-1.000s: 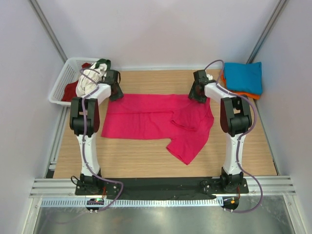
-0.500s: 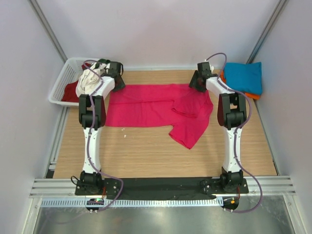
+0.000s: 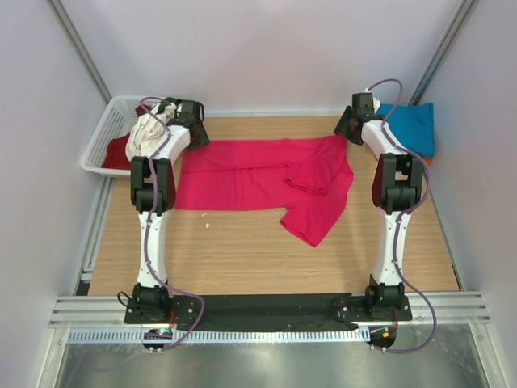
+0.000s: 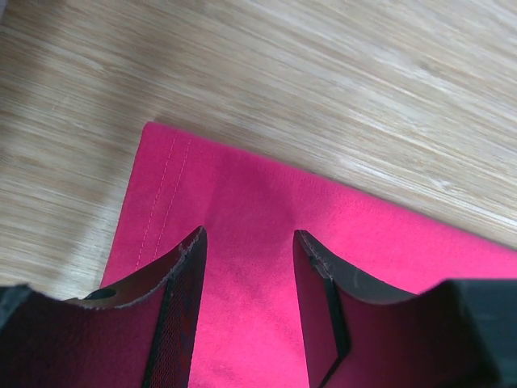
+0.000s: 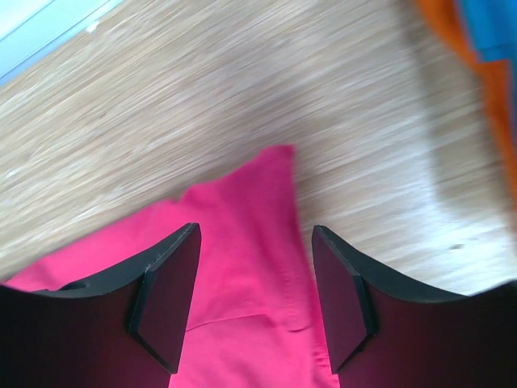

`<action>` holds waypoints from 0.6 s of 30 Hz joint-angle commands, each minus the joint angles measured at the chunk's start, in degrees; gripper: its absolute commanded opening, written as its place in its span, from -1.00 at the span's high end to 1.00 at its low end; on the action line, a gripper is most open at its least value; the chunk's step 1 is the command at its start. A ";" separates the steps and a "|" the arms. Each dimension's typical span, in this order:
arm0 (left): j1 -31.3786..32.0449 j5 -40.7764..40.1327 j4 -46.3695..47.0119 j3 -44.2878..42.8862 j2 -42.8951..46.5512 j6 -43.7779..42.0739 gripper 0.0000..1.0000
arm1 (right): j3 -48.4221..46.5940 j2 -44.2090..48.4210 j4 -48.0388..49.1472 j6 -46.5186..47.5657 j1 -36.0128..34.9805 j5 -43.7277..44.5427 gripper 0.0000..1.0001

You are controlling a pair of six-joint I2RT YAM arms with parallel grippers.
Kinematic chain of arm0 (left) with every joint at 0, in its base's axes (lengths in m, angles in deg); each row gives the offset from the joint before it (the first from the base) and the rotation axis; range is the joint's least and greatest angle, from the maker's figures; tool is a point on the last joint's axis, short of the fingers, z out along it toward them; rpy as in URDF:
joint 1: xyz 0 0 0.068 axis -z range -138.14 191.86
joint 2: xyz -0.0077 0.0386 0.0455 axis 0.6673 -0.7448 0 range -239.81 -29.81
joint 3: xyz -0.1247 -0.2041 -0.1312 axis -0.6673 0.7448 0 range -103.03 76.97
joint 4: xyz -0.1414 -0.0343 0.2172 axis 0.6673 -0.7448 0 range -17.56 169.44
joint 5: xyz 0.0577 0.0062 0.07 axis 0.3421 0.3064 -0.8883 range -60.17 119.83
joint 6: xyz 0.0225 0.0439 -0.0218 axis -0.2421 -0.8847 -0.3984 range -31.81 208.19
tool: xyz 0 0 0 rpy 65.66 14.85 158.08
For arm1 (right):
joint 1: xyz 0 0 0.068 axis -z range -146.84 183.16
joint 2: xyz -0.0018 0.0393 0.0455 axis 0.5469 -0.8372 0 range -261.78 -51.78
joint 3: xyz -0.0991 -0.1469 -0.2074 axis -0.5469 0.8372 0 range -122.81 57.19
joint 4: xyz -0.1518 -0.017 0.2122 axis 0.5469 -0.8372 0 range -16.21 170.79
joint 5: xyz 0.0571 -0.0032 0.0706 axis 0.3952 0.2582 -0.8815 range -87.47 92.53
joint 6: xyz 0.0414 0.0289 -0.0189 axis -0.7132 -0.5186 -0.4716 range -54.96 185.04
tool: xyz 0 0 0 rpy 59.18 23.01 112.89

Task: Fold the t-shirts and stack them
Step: Fold the tshirt

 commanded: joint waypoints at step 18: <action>-0.28 -3.58 -1.21 -5.01 -0.73 -0.80 0.02 | -1.50 -1.59 -0.61 3.10 0.84 0.68 0.31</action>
